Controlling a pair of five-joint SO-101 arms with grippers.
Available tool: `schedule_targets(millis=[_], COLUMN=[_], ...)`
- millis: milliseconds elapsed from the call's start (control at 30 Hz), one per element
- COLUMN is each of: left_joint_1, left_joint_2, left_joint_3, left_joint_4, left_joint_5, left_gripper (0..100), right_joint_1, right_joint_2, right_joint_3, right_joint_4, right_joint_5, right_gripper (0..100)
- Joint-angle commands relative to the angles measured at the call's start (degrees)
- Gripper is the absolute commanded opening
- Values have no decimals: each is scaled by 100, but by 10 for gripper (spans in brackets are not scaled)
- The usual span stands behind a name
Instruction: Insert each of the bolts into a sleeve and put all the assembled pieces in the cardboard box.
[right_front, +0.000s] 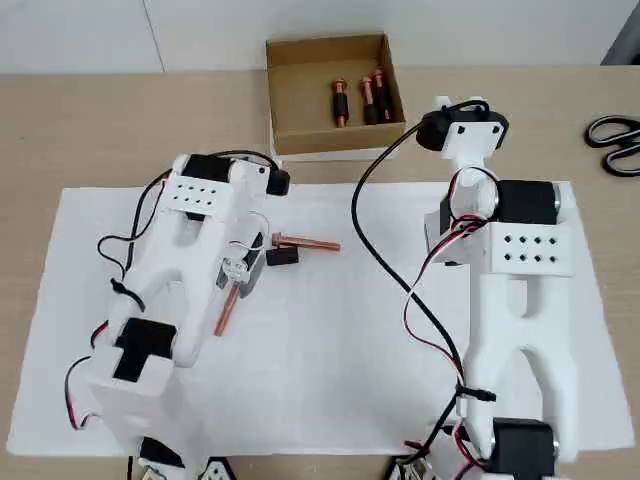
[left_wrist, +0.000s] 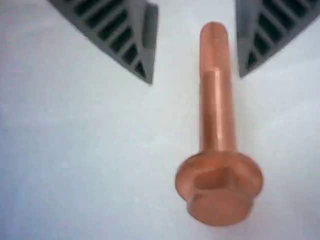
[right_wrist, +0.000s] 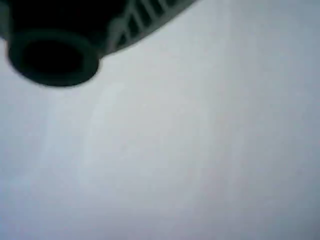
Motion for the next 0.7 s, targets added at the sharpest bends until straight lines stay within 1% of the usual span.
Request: schedule_targets(millis=[0, 133, 500, 667], left_joint_1=[18, 18, 9, 9], left_joint_2=[-229, 70, 554, 712], left_joint_3=[-198, -198, -198, -198], left_joint_4=[35, -35, -818, -905], left_joint_5=[-158, -185, -167, -167], left_gripper=[106, 106, 106, 106], right_joint_1=[-22, -22, -22, -22], right_joint_2=[-215, -215, -215, -215], right_joint_3=[-26, -26, -26, -26], right_joint_4=[-110, -110, -101, -110], right_joint_5=[-53, -53, -44, -35], right_gripper=[4, 4, 4, 4])
